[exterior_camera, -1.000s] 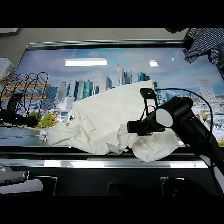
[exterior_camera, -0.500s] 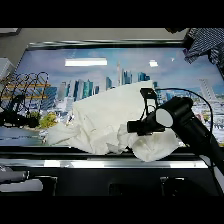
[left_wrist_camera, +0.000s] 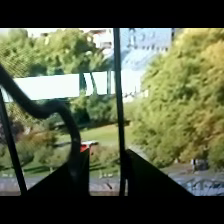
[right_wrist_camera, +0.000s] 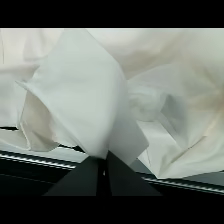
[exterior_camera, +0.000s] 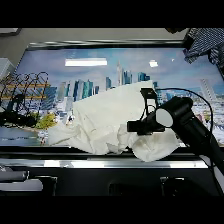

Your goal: Fold the clothes and pants, and hang the long-sleeved shirts on hangers.

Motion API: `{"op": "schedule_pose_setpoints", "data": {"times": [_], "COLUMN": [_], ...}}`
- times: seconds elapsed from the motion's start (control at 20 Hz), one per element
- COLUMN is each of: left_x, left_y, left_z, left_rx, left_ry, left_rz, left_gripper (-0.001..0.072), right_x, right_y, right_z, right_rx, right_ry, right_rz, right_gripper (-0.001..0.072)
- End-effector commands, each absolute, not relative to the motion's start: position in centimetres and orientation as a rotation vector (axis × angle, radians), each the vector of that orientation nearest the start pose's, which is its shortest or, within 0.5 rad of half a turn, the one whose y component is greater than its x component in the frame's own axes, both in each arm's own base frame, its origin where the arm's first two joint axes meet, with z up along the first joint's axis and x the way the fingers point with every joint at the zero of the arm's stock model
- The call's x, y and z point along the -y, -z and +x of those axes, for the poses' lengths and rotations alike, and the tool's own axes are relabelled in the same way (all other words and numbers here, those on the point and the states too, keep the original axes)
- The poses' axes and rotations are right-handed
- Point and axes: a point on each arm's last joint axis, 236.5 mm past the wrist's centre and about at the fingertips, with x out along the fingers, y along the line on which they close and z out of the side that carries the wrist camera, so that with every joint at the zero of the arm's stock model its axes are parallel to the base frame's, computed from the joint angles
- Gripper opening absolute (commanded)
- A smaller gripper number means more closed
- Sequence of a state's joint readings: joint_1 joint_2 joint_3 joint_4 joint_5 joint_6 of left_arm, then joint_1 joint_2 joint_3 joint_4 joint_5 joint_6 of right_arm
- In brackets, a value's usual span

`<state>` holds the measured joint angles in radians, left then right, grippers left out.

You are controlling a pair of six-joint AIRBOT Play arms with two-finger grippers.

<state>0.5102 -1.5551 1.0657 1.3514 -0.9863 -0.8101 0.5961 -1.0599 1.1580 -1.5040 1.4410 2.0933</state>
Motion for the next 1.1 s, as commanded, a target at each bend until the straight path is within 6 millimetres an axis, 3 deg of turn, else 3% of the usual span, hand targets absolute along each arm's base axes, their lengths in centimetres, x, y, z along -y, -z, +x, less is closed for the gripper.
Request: {"op": "schedule_pose_setpoints", "data": {"times": [0.0,0.2,0.4,0.6,0.85,1.05], "left_x": [-14.7,-15.2,-15.4,-15.5,-15.2,-14.6], "left_y": [11.8,11.2,7.6,1.1,-7.0,-16.7], "left_z": [34.9,35.8,39.9,44.8,47.6,49.5], "left_rx": [-1.392,-1.361,-1.228,-1.031,-0.838,-0.563], "left_ry": [0.184,0.167,0.146,0.129,0.114,0.046], "left_rz": [0.034,0.043,0.007,-0.028,-0.017,0.018], "left_gripper": [0.0050,0.0019,0.0018,0.0017,0.0016,0.0015], "right_x": [-18.7,-18.6,-18.7,-18.6,-18.7,-18.6], "right_y": [-6.7,-6.7,-6.7,-6.7,-6.7,-6.7], "right_z": [24.7,24.7,24.7,24.7,24.7,24.7], "right_rx": [-1.410,-1.410,-1.409,-1.410,-1.409,-1.409], "right_ry": [-0.182,-0.181,-0.181,-0.181,-0.181,-0.181], "right_rz": [0.093,0.094,0.094,0.094,0.094,0.094], "right_gripper": [0.0038,0.0038,0.0038,0.0038,0.0038,0.0038]}}
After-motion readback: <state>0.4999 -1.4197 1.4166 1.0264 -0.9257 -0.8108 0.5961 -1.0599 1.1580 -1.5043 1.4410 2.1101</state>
